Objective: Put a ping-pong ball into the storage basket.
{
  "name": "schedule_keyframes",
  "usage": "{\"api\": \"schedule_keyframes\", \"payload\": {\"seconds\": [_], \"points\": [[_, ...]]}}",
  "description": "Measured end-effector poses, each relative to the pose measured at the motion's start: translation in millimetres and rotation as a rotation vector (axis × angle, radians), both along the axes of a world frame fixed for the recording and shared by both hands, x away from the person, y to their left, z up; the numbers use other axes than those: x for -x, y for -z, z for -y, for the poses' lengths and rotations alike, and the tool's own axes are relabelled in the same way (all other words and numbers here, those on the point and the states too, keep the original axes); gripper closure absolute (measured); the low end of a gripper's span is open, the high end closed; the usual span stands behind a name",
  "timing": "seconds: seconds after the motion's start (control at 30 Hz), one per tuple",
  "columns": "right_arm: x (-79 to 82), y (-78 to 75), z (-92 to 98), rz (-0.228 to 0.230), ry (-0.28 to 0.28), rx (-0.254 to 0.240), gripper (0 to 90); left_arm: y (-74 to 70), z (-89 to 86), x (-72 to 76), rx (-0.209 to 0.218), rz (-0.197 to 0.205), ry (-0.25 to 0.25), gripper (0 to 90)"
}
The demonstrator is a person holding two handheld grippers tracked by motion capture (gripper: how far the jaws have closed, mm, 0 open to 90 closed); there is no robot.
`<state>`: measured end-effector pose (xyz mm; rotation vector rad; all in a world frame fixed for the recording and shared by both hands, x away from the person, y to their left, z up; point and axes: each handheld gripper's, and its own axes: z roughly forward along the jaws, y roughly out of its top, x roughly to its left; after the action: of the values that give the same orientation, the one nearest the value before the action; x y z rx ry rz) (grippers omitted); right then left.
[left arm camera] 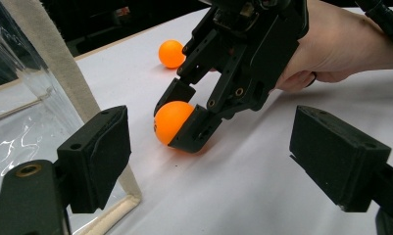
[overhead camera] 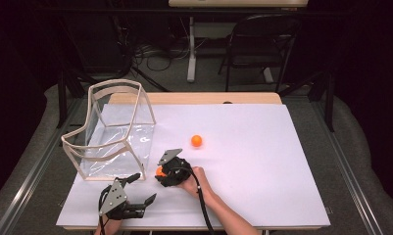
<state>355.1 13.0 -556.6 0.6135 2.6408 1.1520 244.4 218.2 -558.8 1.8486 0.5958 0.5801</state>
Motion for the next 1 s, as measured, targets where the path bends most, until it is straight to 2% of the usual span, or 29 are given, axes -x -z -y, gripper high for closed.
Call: {"api": "schedule_keyframes", "payload": {"seconds": [0.07, 0.57, 1.0], "points": [[-0.3, -2.2, 2.5, -0.006, 0.008, -0.012, 50.2, -0.1, -0.5, -0.1, -0.001, -0.001, 0.0, 15.5], [1.4, -11.8, 9.3, 0.008, 0.012, -0.01, 50.2, 0.0, 0.6, 0.8, -0.002, -0.004, 0.007, 15.5], [2.3, -23.7, 21.2, 0.029, 0.029, -0.019, 50.4, -1.6, 0.9, 1.6, -0.001, 0.014, 0.004, 15.5]]}}
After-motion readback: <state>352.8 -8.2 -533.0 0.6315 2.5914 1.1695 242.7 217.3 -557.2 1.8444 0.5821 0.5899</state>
